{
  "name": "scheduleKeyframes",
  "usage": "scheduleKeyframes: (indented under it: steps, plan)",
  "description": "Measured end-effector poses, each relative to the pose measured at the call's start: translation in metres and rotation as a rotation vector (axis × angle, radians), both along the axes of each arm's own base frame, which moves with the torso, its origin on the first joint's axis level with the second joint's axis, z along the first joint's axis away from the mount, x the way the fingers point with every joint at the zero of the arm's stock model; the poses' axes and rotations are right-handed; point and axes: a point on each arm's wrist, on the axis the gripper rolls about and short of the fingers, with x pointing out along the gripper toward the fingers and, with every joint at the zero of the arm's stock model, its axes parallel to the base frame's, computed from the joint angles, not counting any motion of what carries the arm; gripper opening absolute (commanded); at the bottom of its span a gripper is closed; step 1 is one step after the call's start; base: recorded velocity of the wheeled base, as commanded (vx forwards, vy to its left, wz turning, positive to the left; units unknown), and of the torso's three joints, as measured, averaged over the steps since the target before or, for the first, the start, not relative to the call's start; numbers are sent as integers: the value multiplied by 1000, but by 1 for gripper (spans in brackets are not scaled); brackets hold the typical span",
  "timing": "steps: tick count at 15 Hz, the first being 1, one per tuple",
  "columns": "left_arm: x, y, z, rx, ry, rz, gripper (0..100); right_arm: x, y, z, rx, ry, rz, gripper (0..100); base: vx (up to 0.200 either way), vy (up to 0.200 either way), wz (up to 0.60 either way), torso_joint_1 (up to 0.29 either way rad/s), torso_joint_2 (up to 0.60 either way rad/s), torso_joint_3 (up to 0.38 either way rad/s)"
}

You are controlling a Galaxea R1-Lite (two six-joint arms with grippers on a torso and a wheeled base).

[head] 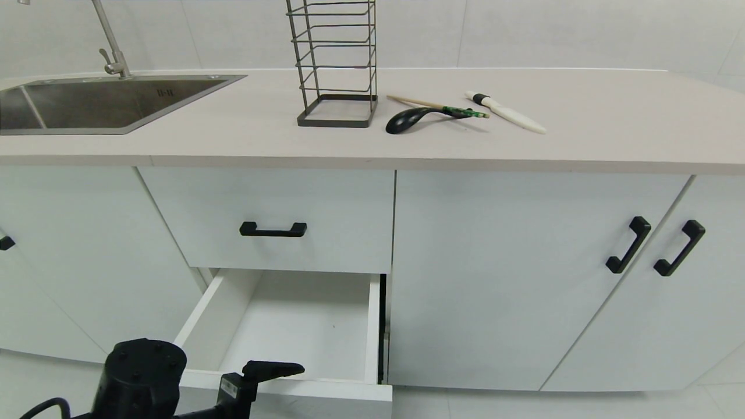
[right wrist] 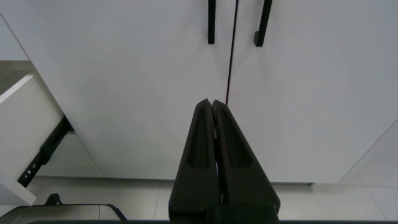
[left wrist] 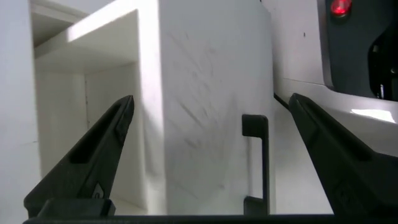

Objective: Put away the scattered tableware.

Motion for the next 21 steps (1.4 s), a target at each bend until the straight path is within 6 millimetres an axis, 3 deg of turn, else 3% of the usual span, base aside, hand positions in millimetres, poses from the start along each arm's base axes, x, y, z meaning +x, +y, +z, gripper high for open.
scheduleKeyframes:
  steps: [3, 6, 11, 14, 17, 21]
  plan:
    - [-9, -6, 16, -75, -45, -21, 100, 0, 0, 0, 0, 0, 0, 0, 0, 0, 0, 0, 0, 0]
    - [-13, -1, 36, -158, -120, 68, 100, 0, 0, 0, 0, 0, 0, 0, 0, 0, 0, 0, 0, 0]
    - [-19, 18, 77, -438, -166, 433, 100, 0, 0, 0, 0, 0, 0, 0, 0, 0, 0, 0, 0, 0]
    - [-4, 28, 117, -599, -186, 599, 100, 0, 0, 0, 0, 0, 0, 0, 0, 0, 0, 0, 0, 0]
    - [10, 44, 138, -692, -19, 778, 100, 0, 0, 0, 0, 0, 0, 0, 0, 0, 0, 0, 0, 0]
    - [9, 48, 153, -779, 290, 504, 100, 0, 0, 0, 0, 0, 0, 0, 0, 0, 0, 0, 0, 0]
